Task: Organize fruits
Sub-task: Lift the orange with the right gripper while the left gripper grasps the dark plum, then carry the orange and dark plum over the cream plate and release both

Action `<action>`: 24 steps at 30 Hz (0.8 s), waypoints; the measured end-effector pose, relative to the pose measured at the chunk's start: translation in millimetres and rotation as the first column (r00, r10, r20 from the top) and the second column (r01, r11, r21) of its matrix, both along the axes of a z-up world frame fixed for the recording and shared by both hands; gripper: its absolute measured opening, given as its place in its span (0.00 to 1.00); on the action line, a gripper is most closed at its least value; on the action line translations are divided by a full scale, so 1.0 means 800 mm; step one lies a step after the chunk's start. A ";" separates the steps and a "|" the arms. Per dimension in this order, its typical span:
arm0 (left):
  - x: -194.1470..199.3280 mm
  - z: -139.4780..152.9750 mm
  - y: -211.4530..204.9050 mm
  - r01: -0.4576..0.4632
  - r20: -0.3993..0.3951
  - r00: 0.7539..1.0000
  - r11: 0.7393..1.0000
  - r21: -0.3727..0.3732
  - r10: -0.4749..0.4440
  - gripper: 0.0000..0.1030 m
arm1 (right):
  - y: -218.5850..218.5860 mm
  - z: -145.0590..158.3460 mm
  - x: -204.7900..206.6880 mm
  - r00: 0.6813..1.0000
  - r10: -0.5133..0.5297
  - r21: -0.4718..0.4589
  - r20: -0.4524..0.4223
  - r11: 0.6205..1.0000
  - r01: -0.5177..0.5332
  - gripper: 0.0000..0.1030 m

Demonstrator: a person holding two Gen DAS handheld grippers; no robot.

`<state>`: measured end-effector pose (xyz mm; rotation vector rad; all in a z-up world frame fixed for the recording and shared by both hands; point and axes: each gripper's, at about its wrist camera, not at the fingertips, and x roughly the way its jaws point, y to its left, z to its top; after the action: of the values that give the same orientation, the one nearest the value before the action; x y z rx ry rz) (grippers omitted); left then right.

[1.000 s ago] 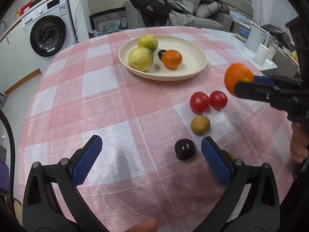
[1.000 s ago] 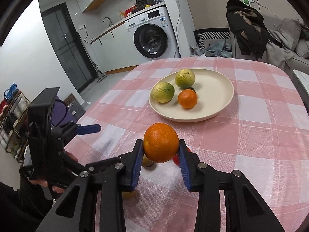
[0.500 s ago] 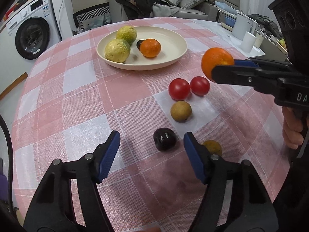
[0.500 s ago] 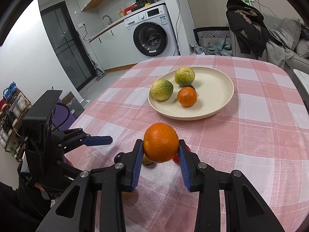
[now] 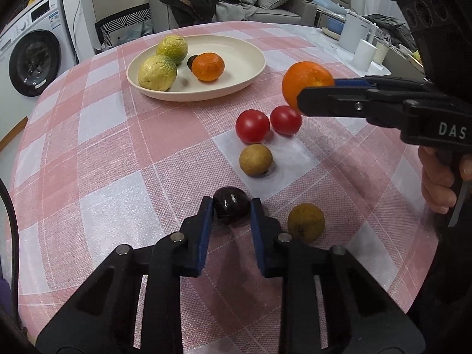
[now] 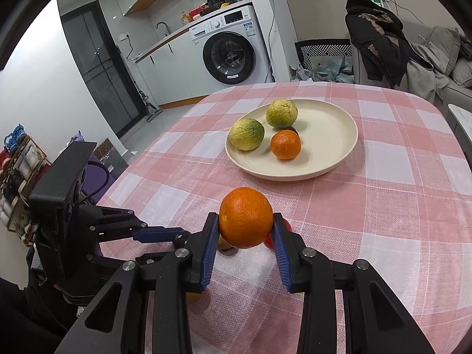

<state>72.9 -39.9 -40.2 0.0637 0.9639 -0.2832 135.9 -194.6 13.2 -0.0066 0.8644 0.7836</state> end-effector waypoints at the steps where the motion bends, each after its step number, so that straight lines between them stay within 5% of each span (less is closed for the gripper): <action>1: -0.001 0.001 0.000 0.003 0.008 1.000 1.000 0.000 -0.003 0.22 | -0.001 0.000 0.000 1.000 -0.002 0.000 -0.001 1.000 0.002 0.35; 9: -0.003 0.011 0.005 -0.007 0.036 0.999 1.000 -0.023 0.008 0.21 | -0.003 0.000 0.002 1.000 -0.008 0.000 0.001 1.000 0.008 0.35; 24: -0.011 0.062 0.030 -0.099 0.226 0.966 0.988 -0.118 0.124 0.22 | -0.015 0.001 0.012 0.996 -0.077 0.007 0.043 0.997 0.077 0.35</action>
<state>64.0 -15.9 9.3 -0.0542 0.7147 -0.2168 145.2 -206.9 14.1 0.0147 0.8166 0.7110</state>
